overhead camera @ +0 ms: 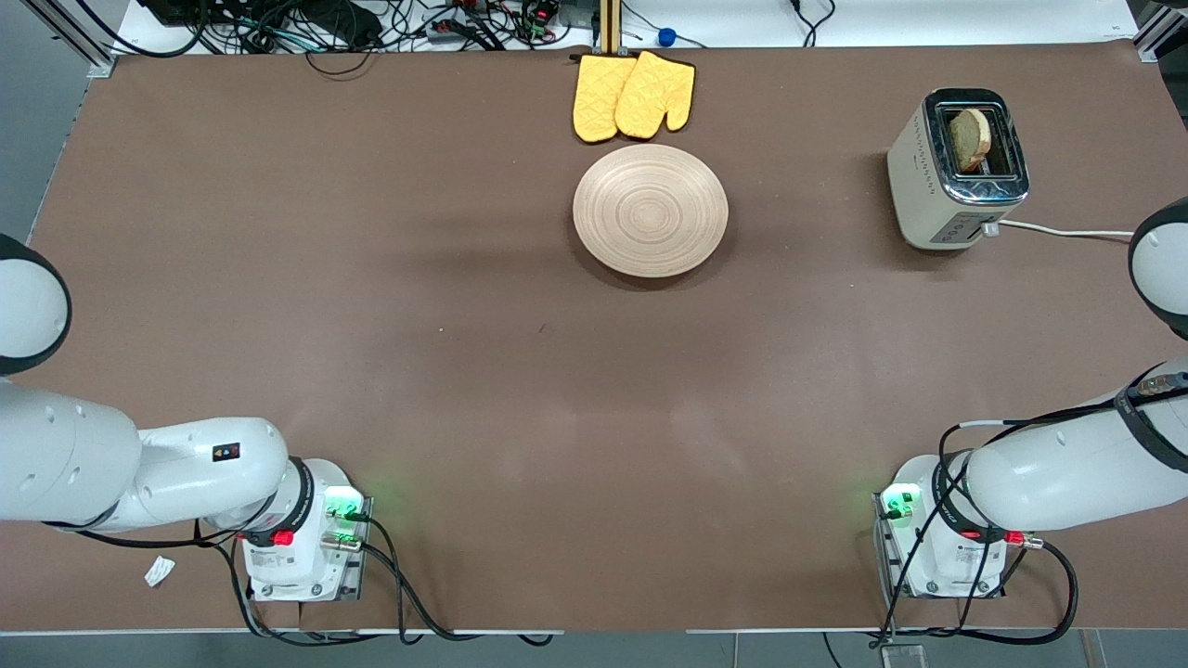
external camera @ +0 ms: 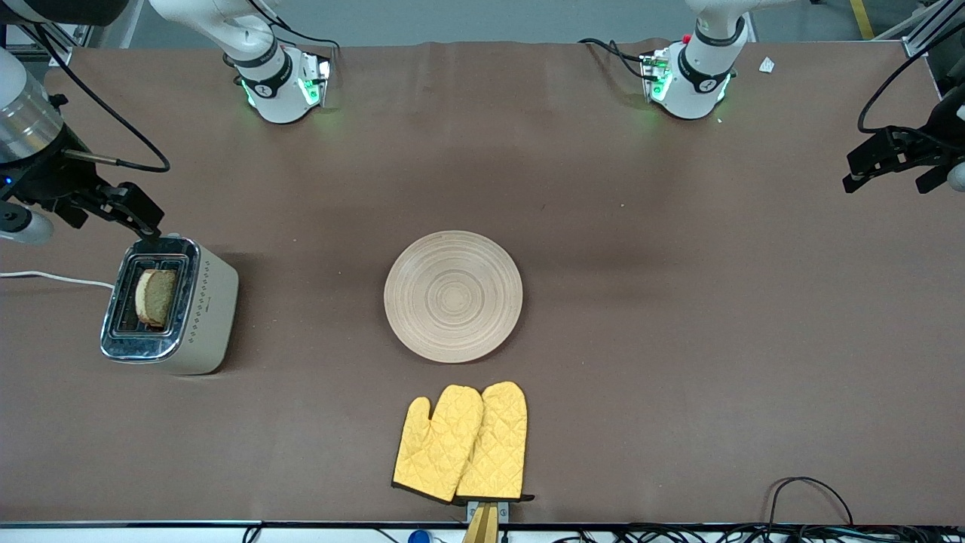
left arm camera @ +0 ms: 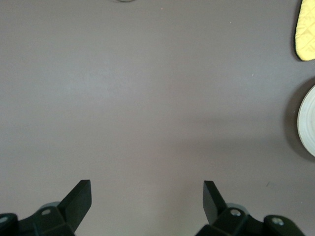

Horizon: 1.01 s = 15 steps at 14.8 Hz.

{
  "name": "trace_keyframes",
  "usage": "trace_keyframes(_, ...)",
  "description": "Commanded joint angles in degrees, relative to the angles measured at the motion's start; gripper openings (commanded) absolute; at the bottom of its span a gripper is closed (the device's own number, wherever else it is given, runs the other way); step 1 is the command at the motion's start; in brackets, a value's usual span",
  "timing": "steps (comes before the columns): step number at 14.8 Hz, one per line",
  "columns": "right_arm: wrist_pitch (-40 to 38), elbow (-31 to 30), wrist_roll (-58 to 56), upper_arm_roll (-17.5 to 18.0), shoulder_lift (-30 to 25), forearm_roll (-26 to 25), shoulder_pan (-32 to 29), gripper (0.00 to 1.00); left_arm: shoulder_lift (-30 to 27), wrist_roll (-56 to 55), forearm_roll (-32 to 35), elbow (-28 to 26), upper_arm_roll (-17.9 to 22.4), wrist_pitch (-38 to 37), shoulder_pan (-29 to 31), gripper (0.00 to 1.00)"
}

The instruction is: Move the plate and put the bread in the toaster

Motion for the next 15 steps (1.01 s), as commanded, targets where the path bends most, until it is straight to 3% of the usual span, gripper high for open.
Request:
trace_keyframes(1, 2.37, -0.19, 0.32, 0.39, 1.10, 1.35, -1.75, 1.00, 0.42, 1.01, -0.94, 0.45, 0.04, 1.69, 0.31, 1.00)
trace_keyframes(8, 2.28, -0.72, -1.69, 0.39, 1.10, 1.70, -5.45, 1.00, 0.42, 1.10, -0.68, 0.53, 0.21, 2.57, 0.40, 1.00)
trace_keyframes(15, 2.55, -0.72, -2.41, 0.48, 1.19, 2.06, -5.45, 1.00, 1.21, 0.93, 0.11, 0.45, 0.21, 2.57, 1.11, 1.00)
